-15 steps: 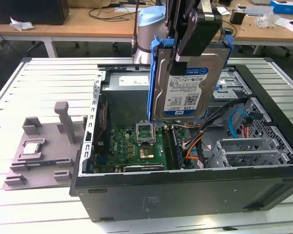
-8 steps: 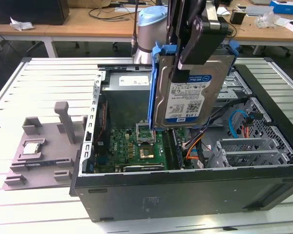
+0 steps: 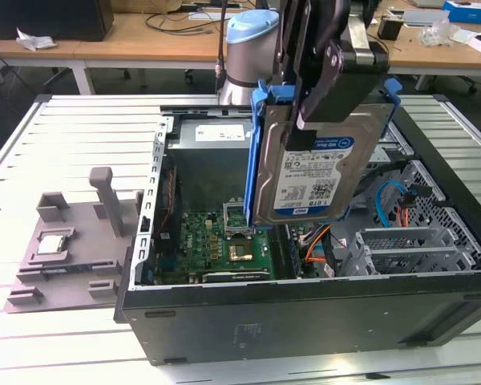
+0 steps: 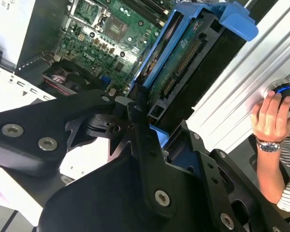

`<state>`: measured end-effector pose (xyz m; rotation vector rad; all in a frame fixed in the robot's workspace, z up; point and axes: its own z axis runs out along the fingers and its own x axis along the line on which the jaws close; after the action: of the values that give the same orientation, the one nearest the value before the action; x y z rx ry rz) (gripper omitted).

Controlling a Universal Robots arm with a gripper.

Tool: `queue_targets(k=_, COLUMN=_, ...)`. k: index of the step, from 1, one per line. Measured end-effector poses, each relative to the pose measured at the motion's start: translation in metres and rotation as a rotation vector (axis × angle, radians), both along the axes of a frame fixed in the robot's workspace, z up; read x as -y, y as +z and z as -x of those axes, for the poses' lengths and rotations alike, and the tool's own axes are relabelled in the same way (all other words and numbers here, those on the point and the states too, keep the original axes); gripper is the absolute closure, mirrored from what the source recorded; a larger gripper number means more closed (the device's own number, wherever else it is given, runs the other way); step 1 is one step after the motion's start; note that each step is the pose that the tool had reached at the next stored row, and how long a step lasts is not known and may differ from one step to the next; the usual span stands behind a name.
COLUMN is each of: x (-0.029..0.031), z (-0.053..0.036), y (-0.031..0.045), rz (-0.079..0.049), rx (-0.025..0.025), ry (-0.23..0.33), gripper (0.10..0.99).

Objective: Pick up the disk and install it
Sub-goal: 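Pick up the disk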

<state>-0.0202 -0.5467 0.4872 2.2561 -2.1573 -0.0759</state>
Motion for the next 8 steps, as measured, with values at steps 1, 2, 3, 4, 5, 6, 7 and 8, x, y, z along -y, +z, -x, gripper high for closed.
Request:
queue_targets(k=1, x=0.0024, z=0.0000, y=0.0000, rz=0.000, rx=0.0000, ry=0.000, gripper=0.718)
queue_targets(k=2, x=0.0049, z=0.0000, y=-0.0001, rz=0.000, rx=0.0000, ry=0.000, gripper=0.718)
queue_targets(k=3, x=0.0077, z=0.0000, y=-0.0002, rz=0.000, rx=0.0000, ry=0.000, gripper=0.718)
queue_targets(k=4, x=0.0097, z=0.0000, y=-0.0002, rz=0.000, rx=0.0000, ry=0.000, gripper=0.718)
queue_targets(k=5, x=0.0119, z=0.0000, y=-0.0002, rz=0.000, rx=0.0000, ry=0.000, gripper=0.718)
queue_targets(k=6, x=0.0140, z=0.0000, y=-0.0002, rz=0.000, rx=0.0000, ry=0.000, gripper=0.718)
queue_targets(k=7, x=0.0157, z=0.0000, y=-0.0002, rz=0.000, rx=0.0000, ry=0.000, gripper=0.718)
queue_targets(k=8, x=0.0175, z=0.0000, y=-0.0003, rz=0.000, rx=0.0000, ry=0.000, gripper=0.718)
